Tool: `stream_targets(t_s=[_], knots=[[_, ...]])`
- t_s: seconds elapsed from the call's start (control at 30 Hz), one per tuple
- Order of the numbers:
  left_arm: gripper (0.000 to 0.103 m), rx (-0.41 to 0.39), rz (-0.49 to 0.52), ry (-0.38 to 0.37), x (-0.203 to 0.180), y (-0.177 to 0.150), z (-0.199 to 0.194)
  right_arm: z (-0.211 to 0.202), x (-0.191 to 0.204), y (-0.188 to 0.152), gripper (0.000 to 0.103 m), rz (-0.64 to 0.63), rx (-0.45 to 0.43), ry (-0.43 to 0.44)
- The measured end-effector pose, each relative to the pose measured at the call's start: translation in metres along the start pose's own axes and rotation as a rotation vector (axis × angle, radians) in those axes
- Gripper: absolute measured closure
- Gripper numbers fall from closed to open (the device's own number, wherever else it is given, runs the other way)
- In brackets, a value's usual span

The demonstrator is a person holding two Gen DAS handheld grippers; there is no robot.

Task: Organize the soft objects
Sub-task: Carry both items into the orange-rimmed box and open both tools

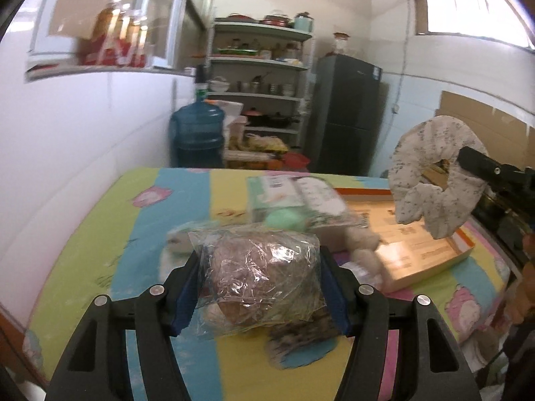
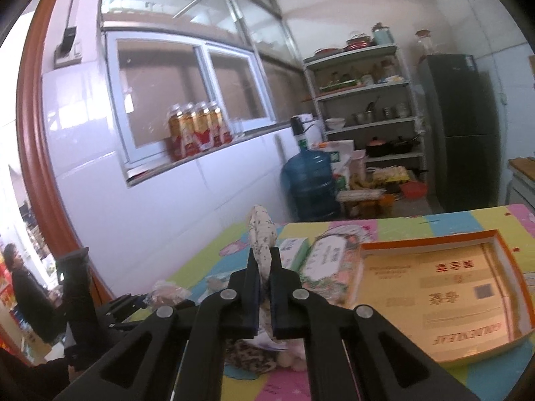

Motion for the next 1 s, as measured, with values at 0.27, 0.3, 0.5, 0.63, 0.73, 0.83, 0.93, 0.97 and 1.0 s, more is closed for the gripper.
stream_targets(t_s=[0.27, 0.3, 0.5, 0.63, 0.73, 0.83, 0.93, 0.97, 1.0], knots=[[0.037, -0.010, 0.068, -0.101, -0.065, 0.023, 0.020, -0.023, -0.049, 0.003, 0.099, 0.082, -0.042, -0.094], [0.037, -0.012, 0.073, -0.110, -0.072, 0.024, 0.021, -0.025, -0.056, 0.003, 0.099, 0.094, -0.045, -0.104], [0.037, -0.006, 0.118, -0.150, -0.121, 0.032, 0.039, -0.036, -0.091, -0.002, 0.099, 0.145, -0.059, -0.156], [0.037, 0.009, 0.133, -0.171, -0.146, 0.033, 0.053, -0.042, -0.117, -0.011, 0.099, 0.185, -0.064, -0.173], [0.037, 0.039, 0.143, -0.177, -0.166, 0.032, 0.071, -0.040, -0.137, -0.017, 0.099, 0.224, -0.058, -0.174], [0.037, 0.068, 0.144, -0.183, -0.181, 0.028, 0.085, -0.038, -0.151, -0.025, 0.099, 0.255, -0.049, -0.165], [0.037, 0.092, 0.148, -0.178, -0.193, 0.024, 0.099, -0.034, -0.170, -0.032, 0.099, 0.294, -0.038, -0.159], [0.037, 0.101, 0.149, -0.176, -0.197, 0.023, 0.103, -0.033, -0.176, -0.035, 0.099, 0.308, -0.034, -0.154], [0.037, 0.112, 0.149, -0.172, -0.202, 0.022, 0.109, -0.031, -0.183, -0.038, 0.099, 0.323, -0.027, -0.150]])
Point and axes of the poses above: each gripper's, at about its wrist camera, not at the fingertips, and z roughly the way its jaws point, x to its left, y to its top, the point moved 3 cm from there along z, roughly the way its jaws point, and after that the axes turned 6 degrees about x, right-handed, at the moved point
